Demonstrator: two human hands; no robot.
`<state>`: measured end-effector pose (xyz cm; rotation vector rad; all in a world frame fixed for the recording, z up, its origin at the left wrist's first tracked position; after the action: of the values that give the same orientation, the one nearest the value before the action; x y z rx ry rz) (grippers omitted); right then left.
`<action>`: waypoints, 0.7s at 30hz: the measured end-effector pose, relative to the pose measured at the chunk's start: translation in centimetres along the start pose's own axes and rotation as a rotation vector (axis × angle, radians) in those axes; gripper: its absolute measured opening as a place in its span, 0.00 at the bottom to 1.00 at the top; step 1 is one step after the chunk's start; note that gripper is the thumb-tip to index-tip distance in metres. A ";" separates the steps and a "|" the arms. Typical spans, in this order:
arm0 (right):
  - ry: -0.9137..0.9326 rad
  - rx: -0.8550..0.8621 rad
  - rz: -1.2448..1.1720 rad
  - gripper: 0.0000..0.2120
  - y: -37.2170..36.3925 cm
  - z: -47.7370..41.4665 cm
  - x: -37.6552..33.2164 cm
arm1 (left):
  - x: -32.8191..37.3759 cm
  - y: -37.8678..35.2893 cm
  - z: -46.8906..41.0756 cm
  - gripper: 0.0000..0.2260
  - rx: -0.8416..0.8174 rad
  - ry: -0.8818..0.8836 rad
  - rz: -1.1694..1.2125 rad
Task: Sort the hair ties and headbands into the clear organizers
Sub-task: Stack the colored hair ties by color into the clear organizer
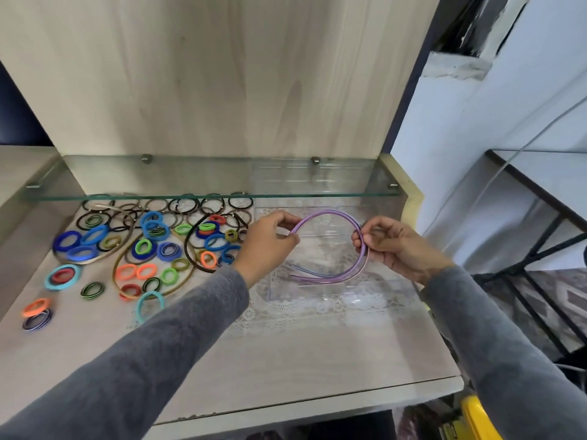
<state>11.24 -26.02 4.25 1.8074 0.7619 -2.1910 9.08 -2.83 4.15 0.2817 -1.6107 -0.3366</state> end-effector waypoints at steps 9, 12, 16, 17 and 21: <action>-0.163 0.166 0.316 0.13 0.6 0.3 0.9 | 0.1 -1.6 -0.1 0.11 -0.003 -0.080 -0.346; -0.208 0.192 0.474 0.11 0.7 0.1 0.9 | 0.1 -2.0 -0.3 0.10 -0.025 -0.077 -0.421; -0.267 0.254 0.687 0.07 1.0 -0.2 1.0 | 0.2 -2.3 -0.2 0.08 -0.065 -0.095 -0.529; -0.279 0.272 0.702 0.07 1.1 -0.3 0.9 | 0.2 -2.4 -0.2 0.08 -0.072 -0.105 -0.550; -0.286 0.310 0.782 0.08 0.8 -0.4 0.6 | 0.0 -2.6 -0.4 0.10 -0.078 -0.111 -0.598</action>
<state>11.78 -26.39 3.43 1.4817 -0.3254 -1.9884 9.46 -5.24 3.23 0.6967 -1.5912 -0.8819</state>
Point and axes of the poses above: each hand's wrist, its own z-axis away from the middle knuckle, its own y-axis out of the back of the hand, x = y × z, the point moved 5 cm from there along -z, towards the middle knuckle, and after that the axes turned 4 degrees about -x, right-handed, at the moved point
